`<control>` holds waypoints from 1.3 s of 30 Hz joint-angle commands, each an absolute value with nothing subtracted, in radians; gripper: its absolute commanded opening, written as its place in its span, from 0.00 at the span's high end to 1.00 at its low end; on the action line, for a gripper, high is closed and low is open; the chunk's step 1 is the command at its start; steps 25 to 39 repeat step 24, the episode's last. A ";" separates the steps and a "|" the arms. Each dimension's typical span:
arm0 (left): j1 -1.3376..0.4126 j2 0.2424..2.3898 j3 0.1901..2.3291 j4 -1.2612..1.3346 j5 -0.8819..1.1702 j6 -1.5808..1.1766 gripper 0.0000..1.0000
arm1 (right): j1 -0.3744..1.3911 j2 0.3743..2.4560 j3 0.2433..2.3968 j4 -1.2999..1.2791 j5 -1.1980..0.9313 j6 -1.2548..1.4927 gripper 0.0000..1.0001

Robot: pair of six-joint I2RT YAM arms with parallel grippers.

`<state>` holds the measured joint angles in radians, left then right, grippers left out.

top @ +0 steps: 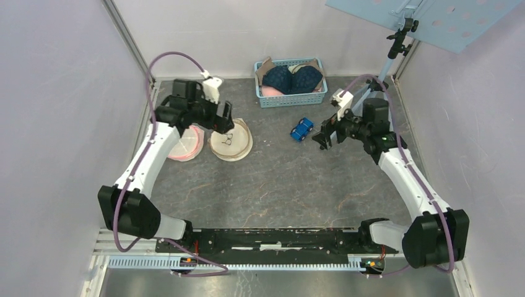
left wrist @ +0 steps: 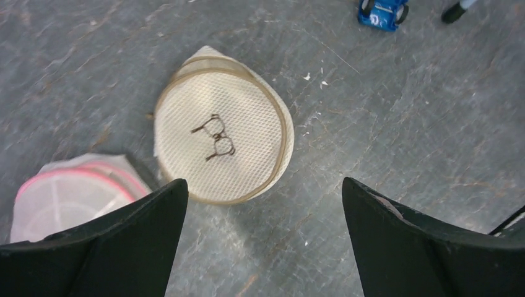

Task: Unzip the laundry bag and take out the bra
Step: Reset both arms

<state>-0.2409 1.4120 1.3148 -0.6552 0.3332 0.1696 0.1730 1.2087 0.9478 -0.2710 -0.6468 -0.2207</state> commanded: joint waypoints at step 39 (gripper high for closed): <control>0.112 1.380 1.168 -0.741 0.513 0.081 0.00 | -0.159 1.111 0.677 -0.210 -0.643 -0.241 0.02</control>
